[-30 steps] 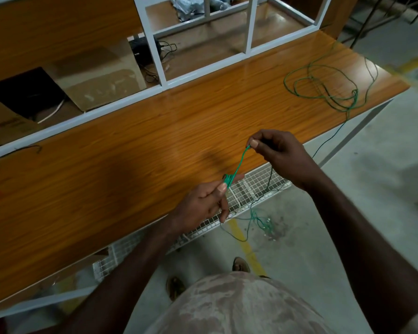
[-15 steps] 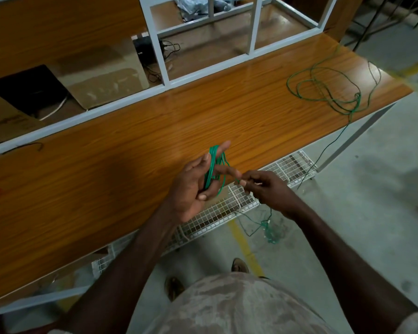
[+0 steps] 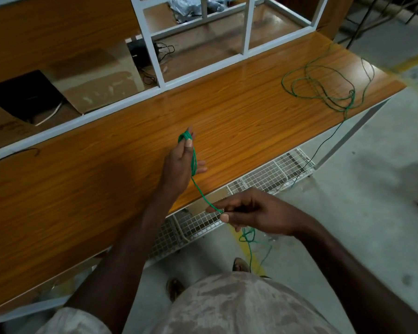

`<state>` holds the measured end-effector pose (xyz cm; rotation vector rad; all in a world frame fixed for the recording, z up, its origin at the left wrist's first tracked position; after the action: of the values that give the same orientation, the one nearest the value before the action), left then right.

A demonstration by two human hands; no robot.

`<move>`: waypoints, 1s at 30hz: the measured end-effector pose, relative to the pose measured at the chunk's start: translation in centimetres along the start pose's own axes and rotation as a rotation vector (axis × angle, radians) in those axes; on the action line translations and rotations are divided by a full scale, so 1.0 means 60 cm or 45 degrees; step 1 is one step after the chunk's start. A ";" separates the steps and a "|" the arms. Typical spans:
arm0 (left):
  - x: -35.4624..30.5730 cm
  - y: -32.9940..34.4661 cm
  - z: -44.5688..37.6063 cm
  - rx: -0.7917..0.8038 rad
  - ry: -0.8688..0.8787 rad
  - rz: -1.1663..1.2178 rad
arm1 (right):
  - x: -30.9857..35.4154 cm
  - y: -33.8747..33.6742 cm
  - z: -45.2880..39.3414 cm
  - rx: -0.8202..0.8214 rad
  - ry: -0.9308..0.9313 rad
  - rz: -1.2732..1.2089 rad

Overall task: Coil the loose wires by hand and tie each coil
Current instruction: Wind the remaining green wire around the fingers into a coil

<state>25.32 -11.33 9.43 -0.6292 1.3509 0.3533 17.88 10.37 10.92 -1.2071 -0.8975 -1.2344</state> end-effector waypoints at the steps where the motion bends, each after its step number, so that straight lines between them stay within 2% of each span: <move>1: 0.005 -0.003 0.002 0.010 0.018 -0.093 | 0.014 -0.011 0.005 -0.002 -0.014 -0.022; 5: 0.008 -0.007 0.019 0.108 0.066 -0.436 | 0.046 -0.050 0.020 -0.020 -0.068 -0.233; 7: 0.017 -0.010 0.022 0.154 0.053 -0.501 | 0.044 -0.079 0.021 -0.154 -0.068 -0.248; 10: 0.040 -0.013 0.029 0.322 -0.022 -0.327 | 0.034 -0.124 0.013 -0.517 -0.061 0.076; 14: 0.042 0.018 0.063 0.683 -0.131 -0.025 | 0.025 -0.153 -0.009 -0.698 -0.126 0.204; 17: 0.032 0.040 0.090 0.798 -0.165 0.221 | 0.012 -0.163 -0.030 -0.734 -0.145 0.292; 21: 0.019 0.047 0.109 0.798 -0.184 0.493 | -0.026 -0.171 -0.054 -0.779 -0.107 0.255; 30: -0.021 0.035 0.107 0.893 -0.263 0.911 | -0.091 -0.101 -0.064 -0.638 0.002 0.050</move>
<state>28.93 -5.61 10.78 0.4811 1.3500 0.4607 10.63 8.19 6.02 -1.6063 -0.5711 -1.4773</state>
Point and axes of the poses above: each hand's wrist, its own z-axis away from the middle knuckle, its own y-axis out of the palm, x = y × z, the point moved 2 cm from there along -z, towards the middle knuckle, and after that the axes turned 2 degrees about -z, right-handed, at the moved point
